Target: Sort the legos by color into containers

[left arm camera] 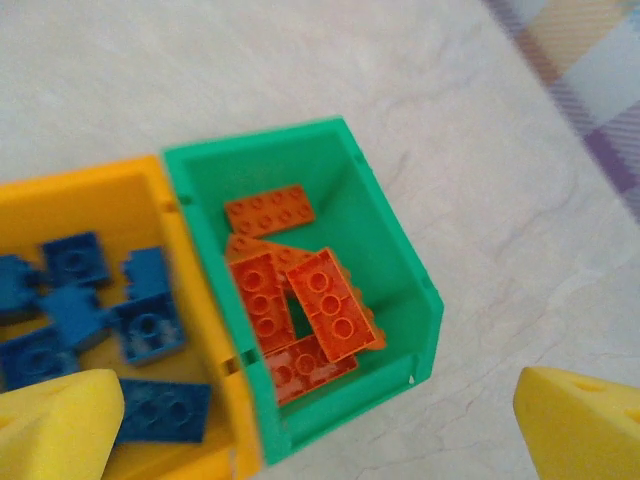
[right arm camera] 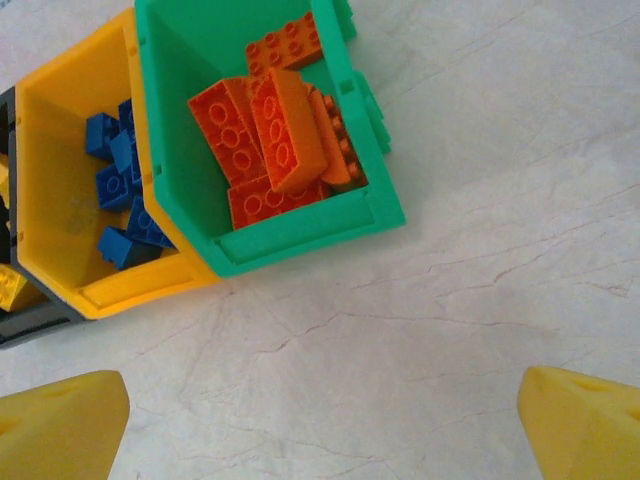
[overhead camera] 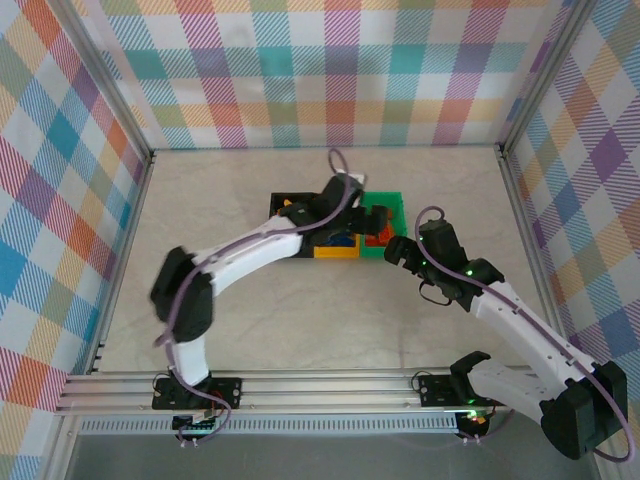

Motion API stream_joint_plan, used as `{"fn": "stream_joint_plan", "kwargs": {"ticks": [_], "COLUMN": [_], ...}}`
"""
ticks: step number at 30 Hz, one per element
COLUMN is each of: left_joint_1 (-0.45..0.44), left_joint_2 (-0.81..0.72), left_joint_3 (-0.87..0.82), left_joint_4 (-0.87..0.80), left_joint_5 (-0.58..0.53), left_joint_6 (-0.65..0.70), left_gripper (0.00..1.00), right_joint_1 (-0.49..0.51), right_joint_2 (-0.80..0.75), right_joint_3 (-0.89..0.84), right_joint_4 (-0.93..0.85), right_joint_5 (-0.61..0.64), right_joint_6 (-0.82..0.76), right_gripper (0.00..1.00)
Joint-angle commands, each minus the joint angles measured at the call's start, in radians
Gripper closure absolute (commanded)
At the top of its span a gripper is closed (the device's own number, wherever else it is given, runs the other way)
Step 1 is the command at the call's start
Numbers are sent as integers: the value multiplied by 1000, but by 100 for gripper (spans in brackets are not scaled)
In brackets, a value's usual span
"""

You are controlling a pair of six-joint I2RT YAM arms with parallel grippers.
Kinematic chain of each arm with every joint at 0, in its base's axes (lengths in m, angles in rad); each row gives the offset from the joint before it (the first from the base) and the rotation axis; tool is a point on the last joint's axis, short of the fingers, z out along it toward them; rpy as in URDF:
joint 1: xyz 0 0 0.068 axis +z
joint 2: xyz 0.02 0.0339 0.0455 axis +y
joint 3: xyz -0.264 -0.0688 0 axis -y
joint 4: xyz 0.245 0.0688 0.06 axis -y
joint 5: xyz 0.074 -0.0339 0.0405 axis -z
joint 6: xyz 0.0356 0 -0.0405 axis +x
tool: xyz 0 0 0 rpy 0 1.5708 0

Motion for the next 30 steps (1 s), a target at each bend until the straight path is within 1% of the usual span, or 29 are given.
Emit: {"fn": "stream_joint_plan", "kwargs": {"ticks": [1,2,4,6,7,8,10,11,12,14,15,19,21,25,27,29,30], "left_joint_1": [14,18,58,115,153,181,231,277,322,419,449,523,564,645,668,683,684], "left_joint_2": [-223,-274,-385,-477,-509,-523,-518,-502,-486,-432,-402,-268,-248,-232,-229,-214,-201], "left_joint_3": [-189,-250,-386,-490,-539,-573,-600,-609,-616,-642,-662,-709,-763,-871,-908,-926,-928], "left_joint_4": [172,198,252,291,317,337,333,323,308,312,338,421,506,669,739,789,810], "left_joint_5": [-180,-229,-312,-377,-385,-427,-534,-579,-589,-578,-560,-589,-548,-407,-372,-298,-295], "left_joint_6": [70,88,102,121,170,232,307,310,293,253,262,298,311,310,301,301,312], "left_gripper": [0,0,0,0,0,0,0,0,0,0,0,0,0,0,0,0,0], "right_joint_1": [-5,-5,-6,-7,-7,-7,-7,-7,-7,-7,-8,-14,-17,-29,-40,-51,-55], "right_joint_2": [-21,-23,-17,-5,5,14,33,46,55,74,80,88,81,50,37,25,19], "right_joint_3": [8,5,6,9,11,11,4,-4,-15,-37,-42,-64,-86,-149,-179,-211,-227], "right_joint_4": [13,28,47,65,76,84,122,156,179,238,254,302,336,430,481,537,574], "right_joint_5": [108,121,133,143,149,161,176,179,182,204,215,238,252,247,246,242,239], "right_joint_6": [12,-4,-38,-67,-82,-91,-127,-152,-177,-222,-231,-279,-297,-332,-342,-368,-394], "right_gripper": [0,0,0,0,0,0,0,0,0,0,0,0,0,0,1,0,0]}}
